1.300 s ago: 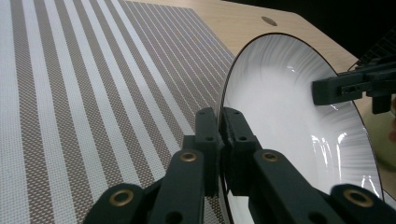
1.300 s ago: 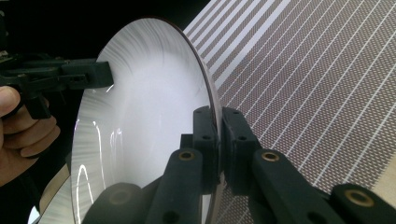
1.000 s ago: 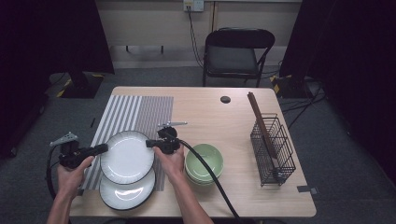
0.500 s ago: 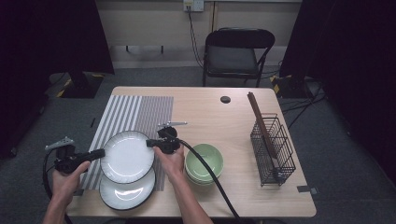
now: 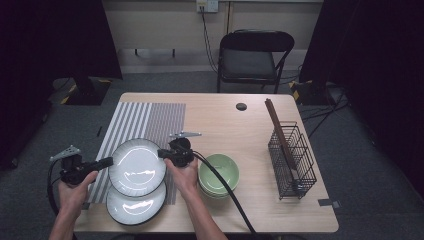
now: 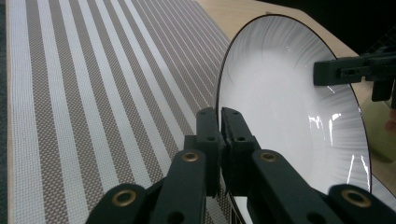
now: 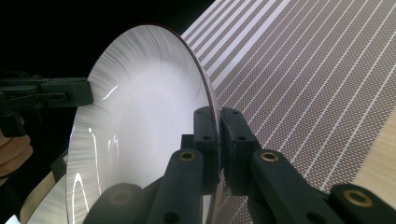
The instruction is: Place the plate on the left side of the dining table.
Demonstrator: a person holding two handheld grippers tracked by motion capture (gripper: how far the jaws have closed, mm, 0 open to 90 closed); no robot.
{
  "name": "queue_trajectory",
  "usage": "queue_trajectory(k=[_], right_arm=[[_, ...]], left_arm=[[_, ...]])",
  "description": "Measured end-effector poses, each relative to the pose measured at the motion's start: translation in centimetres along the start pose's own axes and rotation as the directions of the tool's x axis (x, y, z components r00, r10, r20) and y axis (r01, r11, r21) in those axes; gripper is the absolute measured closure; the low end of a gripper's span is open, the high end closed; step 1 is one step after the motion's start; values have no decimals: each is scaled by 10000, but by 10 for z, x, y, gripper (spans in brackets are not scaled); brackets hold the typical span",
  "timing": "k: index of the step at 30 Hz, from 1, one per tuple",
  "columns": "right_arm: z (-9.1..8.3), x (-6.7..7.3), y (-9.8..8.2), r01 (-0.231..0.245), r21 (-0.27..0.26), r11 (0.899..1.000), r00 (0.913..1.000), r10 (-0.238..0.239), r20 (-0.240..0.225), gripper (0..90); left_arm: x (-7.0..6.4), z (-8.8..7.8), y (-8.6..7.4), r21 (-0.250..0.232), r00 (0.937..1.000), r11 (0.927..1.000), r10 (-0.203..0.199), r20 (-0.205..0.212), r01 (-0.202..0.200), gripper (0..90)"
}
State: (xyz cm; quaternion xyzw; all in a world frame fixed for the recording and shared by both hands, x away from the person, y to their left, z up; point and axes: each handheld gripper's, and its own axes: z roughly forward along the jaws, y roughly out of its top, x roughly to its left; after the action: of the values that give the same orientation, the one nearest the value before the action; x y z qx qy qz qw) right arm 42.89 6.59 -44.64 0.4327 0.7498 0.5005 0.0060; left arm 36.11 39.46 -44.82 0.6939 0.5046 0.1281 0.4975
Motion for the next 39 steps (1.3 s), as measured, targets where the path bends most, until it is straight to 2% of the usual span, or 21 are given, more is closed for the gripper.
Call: queue_trajectory(k=[4, 11, 12, 13, 15, 24, 36, 39], right_arm=[[0, 0, 0, 26, -179, 9998, 10000, -26, 12, 858], [-2, 0, 5, 121, -496, 9987, 9999, -120, 15, 858], [-3, -1, 7, 100, -512, 9986, 9999, -99, 21, 858], [-4, 0, 8, 106, -518, 9986, 9999, -104, 36, 858], [-6, 0, 11, 161, -578, 9982, 9998, -156, 79, 858], [-4, 7, 30, 342, -777, 9964, 9994, -344, -6, 859], [-6, 0, 58, 701, -915, 9933, 9973, -679, 262, 859], [-3, -4, 63, 628, -873, 9942, 9978, -608, 247, 859]], left_arm=[[1, -1, 3, -242, 10000, 9997, 86, 22, -86, 875], [0, -1, 14, -391, 9992, 9985, 389, 0, -389, 877], [-1, 0, 14, -452, 9995, 9984, 330, 25, -329, 877], [-1, 0, 17, -447, 9988, 9978, 490, -31, -491, 877], [-2, 0, 20, -492, 9985, 9973, 549, -77, -553, 878], [1, -9, 36, -872, 9981, 9945, 568, -216, -585, 879], [5, 5, 59, -1071, 9975, 9919, 660, -255, -684, 881], [7, 9, 64, -1051, 9974, 9922, 643, -336, -675, 882]])
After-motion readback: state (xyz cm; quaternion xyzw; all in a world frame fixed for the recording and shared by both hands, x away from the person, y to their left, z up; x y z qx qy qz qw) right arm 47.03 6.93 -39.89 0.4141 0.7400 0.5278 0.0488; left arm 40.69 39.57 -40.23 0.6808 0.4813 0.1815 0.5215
